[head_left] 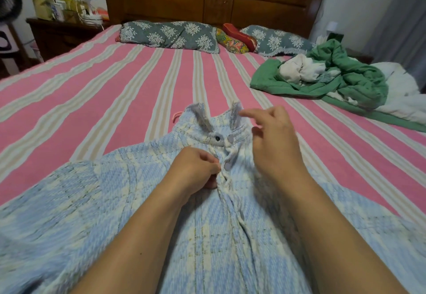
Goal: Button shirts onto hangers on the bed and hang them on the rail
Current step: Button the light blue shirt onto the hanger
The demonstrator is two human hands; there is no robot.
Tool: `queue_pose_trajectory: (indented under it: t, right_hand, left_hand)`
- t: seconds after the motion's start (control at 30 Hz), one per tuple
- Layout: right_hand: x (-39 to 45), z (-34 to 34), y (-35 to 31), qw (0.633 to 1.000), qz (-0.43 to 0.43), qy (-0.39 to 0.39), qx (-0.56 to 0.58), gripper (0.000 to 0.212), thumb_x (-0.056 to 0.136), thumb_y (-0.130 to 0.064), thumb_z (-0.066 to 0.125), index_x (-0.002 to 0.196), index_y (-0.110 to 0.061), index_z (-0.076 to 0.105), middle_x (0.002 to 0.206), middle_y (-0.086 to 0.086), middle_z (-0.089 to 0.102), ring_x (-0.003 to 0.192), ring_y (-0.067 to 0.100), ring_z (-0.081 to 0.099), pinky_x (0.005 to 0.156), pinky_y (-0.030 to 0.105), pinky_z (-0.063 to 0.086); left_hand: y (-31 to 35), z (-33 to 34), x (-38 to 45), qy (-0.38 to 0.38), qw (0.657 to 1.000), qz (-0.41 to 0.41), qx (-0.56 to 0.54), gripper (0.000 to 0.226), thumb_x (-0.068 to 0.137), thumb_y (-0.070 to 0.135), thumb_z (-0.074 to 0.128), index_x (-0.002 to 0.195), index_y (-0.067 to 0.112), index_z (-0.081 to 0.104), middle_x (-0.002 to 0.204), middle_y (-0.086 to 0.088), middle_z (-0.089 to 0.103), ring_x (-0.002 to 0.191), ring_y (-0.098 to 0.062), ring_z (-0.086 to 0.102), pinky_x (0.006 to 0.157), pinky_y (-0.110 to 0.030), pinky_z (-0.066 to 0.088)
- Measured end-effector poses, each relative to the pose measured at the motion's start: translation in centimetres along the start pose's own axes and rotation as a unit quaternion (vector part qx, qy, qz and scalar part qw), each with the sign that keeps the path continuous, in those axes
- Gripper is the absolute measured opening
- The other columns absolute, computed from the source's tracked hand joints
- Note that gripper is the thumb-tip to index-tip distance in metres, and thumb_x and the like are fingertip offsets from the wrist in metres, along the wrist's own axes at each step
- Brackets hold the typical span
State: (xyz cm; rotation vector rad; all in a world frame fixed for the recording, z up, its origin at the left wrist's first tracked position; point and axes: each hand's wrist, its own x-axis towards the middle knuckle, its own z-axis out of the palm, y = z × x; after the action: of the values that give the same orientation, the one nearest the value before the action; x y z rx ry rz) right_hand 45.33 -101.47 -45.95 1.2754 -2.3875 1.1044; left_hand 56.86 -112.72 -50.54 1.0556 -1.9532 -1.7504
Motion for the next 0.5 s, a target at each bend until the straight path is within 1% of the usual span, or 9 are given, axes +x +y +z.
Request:
queue_pose_trajectory:
  t: [0.07, 0.13, 0.17, 0.2, 0.23, 0.3, 0.33, 0.43, 0.5]
  right_hand:
    - [2.0, -0.5, -1.0, 0.989, -0.034, -0.102, -0.102, 0.079, 0.088, 0.012, 0.053, 0.148, -0.039, 0.045, 0.116, -0.001, 0.033, 0.080, 0.018, 0.050, 0.061, 0.031, 0.042]
    - [3.9, -0.3, -1.3, 0.967, -0.027, -0.179, -0.177, 0.088, 0.083, 0.013, 0.054, 0.152, -0.039, 0.037, 0.147, 0.002, 0.018, 0.069, 0.018, 0.049, 0.053, 0.031, 0.036]
    - [4.3, 0.1, -0.9, 0.963, -0.022, -0.191, -0.189, 0.088, 0.082, 0.014, 0.056, 0.151, -0.038, 0.038, 0.158, -0.002, 0.003, 0.067, 0.018, 0.050, 0.051, 0.032, 0.037]
    - [4.3, 0.5, -0.2, 0.963, -0.018, -0.189, -0.192, 0.082, 0.081, 0.013, 0.059, 0.146, -0.035, 0.043, 0.162, -0.007, -0.009, 0.068, 0.019, 0.053, 0.052, 0.032, 0.039]
    - [3.8, 1.1, 0.7, 0.966, -0.009, -0.174, -0.192, 0.070, 0.082, 0.010, 0.063, 0.137, -0.031, 0.049, 0.162, -0.012, -0.012, 0.073, 0.021, 0.055, 0.054, 0.033, 0.044]
    - [1.8, 2.1, 2.8, 0.975, 0.034, -0.134, -0.175, 0.037, 0.086, -0.006, 0.073, 0.113, -0.022, 0.053, 0.163, -0.014, -0.007, 0.088, 0.021, 0.059, 0.065, 0.036, 0.051]
    - [0.8, 2.5, 3.8, 0.980, 0.047, -0.119, -0.155, 0.029, 0.088, -0.015, 0.074, 0.105, -0.020, 0.051, 0.164, -0.014, -0.003, 0.095, 0.021, 0.058, 0.070, 0.037, 0.050]
    - [-0.2, 3.1, 5.1, 0.990, 0.014, -0.087, -0.109, 0.023, 0.091, -0.025, 0.074, 0.094, -0.022, 0.052, 0.165, -0.011, 0.019, 0.122, 0.024, 0.055, 0.088, 0.042, 0.049]
    - [0.2, 3.0, 5.3, 0.995, -0.009, -0.079, -0.057, 0.025, 0.089, -0.021, 0.075, 0.086, -0.029, 0.051, 0.155, -0.011, 0.043, 0.126, 0.021, 0.056, 0.098, 0.042, 0.050]
  left_hand:
    - [0.0, 0.1, -0.1, 0.001, 1.000, 0.005, 0.003, 0.010, 0.093, 0.004, 0.071, 0.084, -0.001, 0.072, 0.073, -0.014, 0.068, 0.057, -0.021, 0.065, 0.056, -0.028, 0.059]
    - [0.1, 0.2, -0.1, 0.008, 1.000, 0.015, 0.016, 0.011, 0.093, 0.004, 0.071, 0.084, -0.001, 0.073, 0.075, -0.015, 0.069, 0.059, -0.021, 0.066, 0.055, -0.027, 0.058]
    - [0.1, 0.2, -0.1, 0.011, 0.999, 0.018, 0.025, 0.012, 0.093, 0.005, 0.070, 0.083, -0.001, 0.073, 0.076, -0.016, 0.070, 0.060, -0.021, 0.067, 0.054, -0.027, 0.058]
    - [0.1, 0.2, 0.0, 0.011, 0.999, 0.021, 0.031, 0.012, 0.093, 0.005, 0.070, 0.083, 0.000, 0.073, 0.077, -0.016, 0.070, 0.060, -0.021, 0.067, 0.055, -0.028, 0.059]
    - [0.0, 0.1, 0.1, 0.009, 0.999, 0.024, 0.035, 0.012, 0.093, 0.005, 0.070, 0.082, 0.001, 0.073, 0.077, -0.016, 0.071, 0.060, -0.021, 0.068, 0.056, -0.030, 0.061]
    - [-0.1, 0.1, 0.2, 0.005, 0.999, 0.030, 0.042, 0.013, 0.093, 0.006, 0.071, 0.081, 0.001, 0.074, 0.074, -0.014, 0.071, 0.059, -0.020, 0.068, 0.059, -0.033, 0.062]
    - [-0.1, 0.2, 0.2, 0.006, 0.999, 0.032, 0.044, 0.014, 0.093, 0.006, 0.071, 0.080, 0.001, 0.074, 0.073, -0.014, 0.071, 0.059, -0.020, 0.068, 0.059, -0.032, 0.062]
    - [-0.2, 0.3, 0.3, 0.021, 0.999, 0.031, 0.023, 0.017, 0.095, 0.009, 0.068, 0.083, -0.001, 0.073, 0.071, -0.013, 0.070, 0.055, -0.019, 0.067, 0.058, -0.032, 0.062]
    - [-0.1, 0.6, 0.1, 0.049, 0.997, 0.051, 0.007, 0.019, 0.100, 0.013, 0.062, 0.086, 0.003, 0.072, 0.069, -0.008, 0.068, 0.052, -0.018, 0.065, 0.056, -0.034, 0.060]
